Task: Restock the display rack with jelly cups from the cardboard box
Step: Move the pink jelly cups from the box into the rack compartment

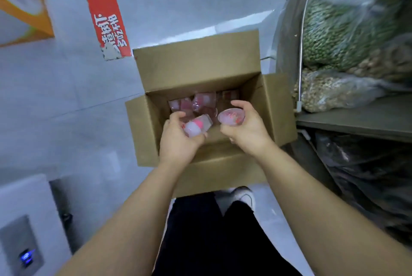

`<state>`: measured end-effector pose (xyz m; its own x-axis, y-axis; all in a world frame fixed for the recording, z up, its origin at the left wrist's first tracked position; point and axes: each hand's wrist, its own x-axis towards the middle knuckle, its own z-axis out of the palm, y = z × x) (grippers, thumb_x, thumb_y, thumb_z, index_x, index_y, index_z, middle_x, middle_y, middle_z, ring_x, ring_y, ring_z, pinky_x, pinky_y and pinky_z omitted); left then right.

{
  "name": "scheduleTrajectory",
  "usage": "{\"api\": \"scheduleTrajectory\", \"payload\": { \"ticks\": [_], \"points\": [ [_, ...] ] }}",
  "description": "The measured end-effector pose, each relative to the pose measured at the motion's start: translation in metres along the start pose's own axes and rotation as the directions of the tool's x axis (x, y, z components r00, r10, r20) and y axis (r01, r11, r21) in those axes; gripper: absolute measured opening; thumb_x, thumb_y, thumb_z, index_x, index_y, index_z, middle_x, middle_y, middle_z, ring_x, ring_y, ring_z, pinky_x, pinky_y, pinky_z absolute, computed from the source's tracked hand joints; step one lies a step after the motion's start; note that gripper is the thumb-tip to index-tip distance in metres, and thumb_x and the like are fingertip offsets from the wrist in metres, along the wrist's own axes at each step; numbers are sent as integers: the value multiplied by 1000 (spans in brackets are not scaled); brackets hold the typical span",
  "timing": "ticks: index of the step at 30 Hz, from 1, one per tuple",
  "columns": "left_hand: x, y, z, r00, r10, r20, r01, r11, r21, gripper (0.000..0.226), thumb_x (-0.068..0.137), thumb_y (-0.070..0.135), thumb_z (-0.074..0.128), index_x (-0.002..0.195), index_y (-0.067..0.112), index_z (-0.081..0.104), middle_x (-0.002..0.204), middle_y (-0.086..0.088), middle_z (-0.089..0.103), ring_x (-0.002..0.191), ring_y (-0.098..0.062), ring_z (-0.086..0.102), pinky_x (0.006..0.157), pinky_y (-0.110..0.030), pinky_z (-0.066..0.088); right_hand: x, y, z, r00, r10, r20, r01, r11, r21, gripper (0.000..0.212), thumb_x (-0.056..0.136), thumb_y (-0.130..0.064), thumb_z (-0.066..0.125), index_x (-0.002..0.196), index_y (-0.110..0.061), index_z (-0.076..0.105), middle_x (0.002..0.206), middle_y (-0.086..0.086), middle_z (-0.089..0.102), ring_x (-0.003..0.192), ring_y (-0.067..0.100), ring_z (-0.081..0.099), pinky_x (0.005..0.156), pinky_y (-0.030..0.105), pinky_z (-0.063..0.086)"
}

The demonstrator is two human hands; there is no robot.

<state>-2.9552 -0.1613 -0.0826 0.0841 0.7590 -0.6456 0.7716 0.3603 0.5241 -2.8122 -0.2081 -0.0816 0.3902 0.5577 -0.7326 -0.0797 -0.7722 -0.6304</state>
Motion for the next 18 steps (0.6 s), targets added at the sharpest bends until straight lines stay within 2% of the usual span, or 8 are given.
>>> {"api": "scheduleTrajectory", "payload": {
  "ticks": [3, 4, 7, 9, 11, 14, 16, 18],
  "points": [
    [-84, 54, -64, 987, 155, -52, -158, 986, -61, 58, 70, 29, 77, 116, 18, 44, 110, 1, 53, 100, -21, 55, 88, -39, 46, -99, -64, -30, 993, -87, -85, 95, 991, 95, 65, 70, 1, 70, 126, -20, 45, 110, -1, 57, 89, 7, 57, 78, 10, 44],
    [-111, 75, -85, 973, 224, -52, -227, 972, -68, 55, 72, 28, 76, 116, 19, 44, 111, 3, 52, 104, -19, 53, 91, -38, 45, -132, -87, -40, 989, -111, -95, 124, 982, 140, 62, 71, 4, 69, 125, -17, 47, 112, 2, 58, 93, 8, 58, 80, 10, 44],
    [-189, 139, -143, 880, 474, -30, -475, 876, -86, 52, 73, 28, 72, 119, 29, 47, 109, 11, 49, 110, -10, 48, 97, -19, 38, -227, -153, -74, 975, -202, -94, 220, 937, 272, 56, 69, 10, 68, 118, -11, 53, 112, 8, 63, 98, 12, 59, 84, 19, 45],
    [-232, 184, -173, 799, 602, -10, -600, 795, -95, 56, 71, 24, 72, 121, 35, 48, 111, 14, 47, 110, -5, 47, 94, -9, 33, -283, -189, -99, 956, -280, -92, 294, 889, 351, 60, 64, 2, 71, 119, -10, 53, 108, 5, 65, 95, 8, 61, 82, 16, 47],
    [-272, 225, -194, 720, 694, 2, -688, 714, -134, 60, 69, 17, 75, 120, 37, 49, 110, 12, 47, 108, 3, 47, 92, -5, 32, -332, -216, -128, 927, -357, -111, 371, 841, 393, 61, 62, -4, 65, 120, -15, 53, 104, 0, 66, 91, 3, 63, 78, 14, 48],
    [-330, 277, -207, 631, 775, 41, -744, 620, -249, 72, 68, 14, 75, 124, 43, 41, 109, 12, 53, 105, 4, 54, 90, -9, 39, -398, -238, -178, 865, -472, -169, 500, 798, 335, 60, 66, -2, 61, 118, -31, 52, 97, -14, 67, 87, -3, 63, 74, 9, 47],
    [-366, 303, -204, 609, 788, 90, -723, 598, -345, 81, 67, 15, 75, 129, 48, 34, 108, 17, 57, 105, -2, 58, 89, -13, 44, -436, -240, -211, 824, -516, -232, 565, 778, 275, 64, 66, 0, 58, 120, -35, 49, 93, -20, 65, 81, -6, 61, 70, 6, 46],
    [-400, 325, -194, 545, 830, 122, -729, 541, -419, 84, 68, 12, 73, 132, 49, 31, 112, 16, 59, 106, -5, 60, 88, -15, 45, -473, -236, -243, 780, -537, -321, 615, 752, 238, 67, 65, 1, 56, 120, -36, 47, 87, -21, 63, 72, -8, 58, 64, 5, 45]
  ]
}}
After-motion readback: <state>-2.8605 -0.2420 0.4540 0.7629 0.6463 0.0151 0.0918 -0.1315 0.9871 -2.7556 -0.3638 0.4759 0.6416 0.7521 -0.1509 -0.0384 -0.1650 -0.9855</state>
